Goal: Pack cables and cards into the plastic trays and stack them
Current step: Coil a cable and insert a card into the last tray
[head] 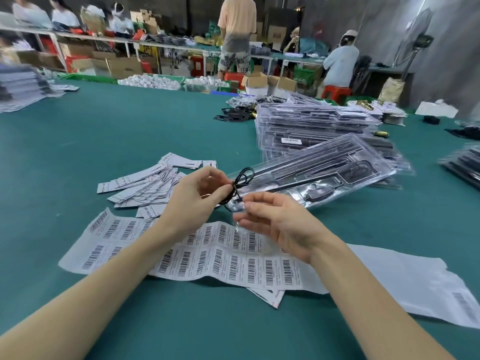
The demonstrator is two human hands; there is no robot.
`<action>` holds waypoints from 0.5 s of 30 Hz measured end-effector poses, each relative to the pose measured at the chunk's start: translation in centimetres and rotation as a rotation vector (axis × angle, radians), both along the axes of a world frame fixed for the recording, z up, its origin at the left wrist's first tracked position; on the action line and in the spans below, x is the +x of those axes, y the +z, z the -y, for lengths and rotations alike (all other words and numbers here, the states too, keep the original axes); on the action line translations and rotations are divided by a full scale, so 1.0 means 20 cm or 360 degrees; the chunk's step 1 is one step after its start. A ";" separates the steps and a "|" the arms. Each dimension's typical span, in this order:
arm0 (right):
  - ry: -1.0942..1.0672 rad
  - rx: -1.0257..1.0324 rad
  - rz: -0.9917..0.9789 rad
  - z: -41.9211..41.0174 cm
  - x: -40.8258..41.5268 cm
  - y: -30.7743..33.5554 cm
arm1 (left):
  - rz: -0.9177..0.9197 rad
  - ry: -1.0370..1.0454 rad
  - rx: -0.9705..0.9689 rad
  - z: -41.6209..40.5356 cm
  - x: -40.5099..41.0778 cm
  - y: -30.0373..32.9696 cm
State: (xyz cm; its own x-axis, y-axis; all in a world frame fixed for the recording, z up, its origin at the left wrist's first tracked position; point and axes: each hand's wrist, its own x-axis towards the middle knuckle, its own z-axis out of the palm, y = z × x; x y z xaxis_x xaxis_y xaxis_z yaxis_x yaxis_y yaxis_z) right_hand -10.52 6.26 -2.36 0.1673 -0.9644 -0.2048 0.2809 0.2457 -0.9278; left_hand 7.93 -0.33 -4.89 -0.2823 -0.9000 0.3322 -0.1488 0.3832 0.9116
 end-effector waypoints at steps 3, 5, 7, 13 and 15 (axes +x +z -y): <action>-0.0185 0.0234 0.0199 0.02 -0.01 0.02 | -0.0155 -0.0140 0.0060 0.01 0.02 0.01; -0.0295 0.0239 0.0163 0.05 -0.02 0.04 | -0.0179 -0.0243 0.0059 0.01 0.05 0.01; -0.0389 0.0210 -0.0008 0.09 -0.03 0.06 | -0.0150 -0.0339 0.0042 0.01 0.06 0.01; -0.0204 0.0009 -0.0595 0.18 -0.03 0.12 | 0.0114 -0.0449 -0.0135 0.00 0.05 0.04; -0.0096 -0.0111 -0.0820 0.19 -0.01 0.13 | 0.0271 -0.0345 -0.0267 -0.01 0.04 0.04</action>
State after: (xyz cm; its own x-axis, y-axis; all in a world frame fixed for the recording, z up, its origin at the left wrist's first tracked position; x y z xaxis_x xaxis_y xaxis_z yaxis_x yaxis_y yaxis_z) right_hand -10.76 2.54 0.17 0.0055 -0.9836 -0.1805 -0.2043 0.1756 -0.9630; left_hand 8.74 -0.09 -4.00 -0.5257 -0.7494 0.4025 -0.1923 0.5656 0.8019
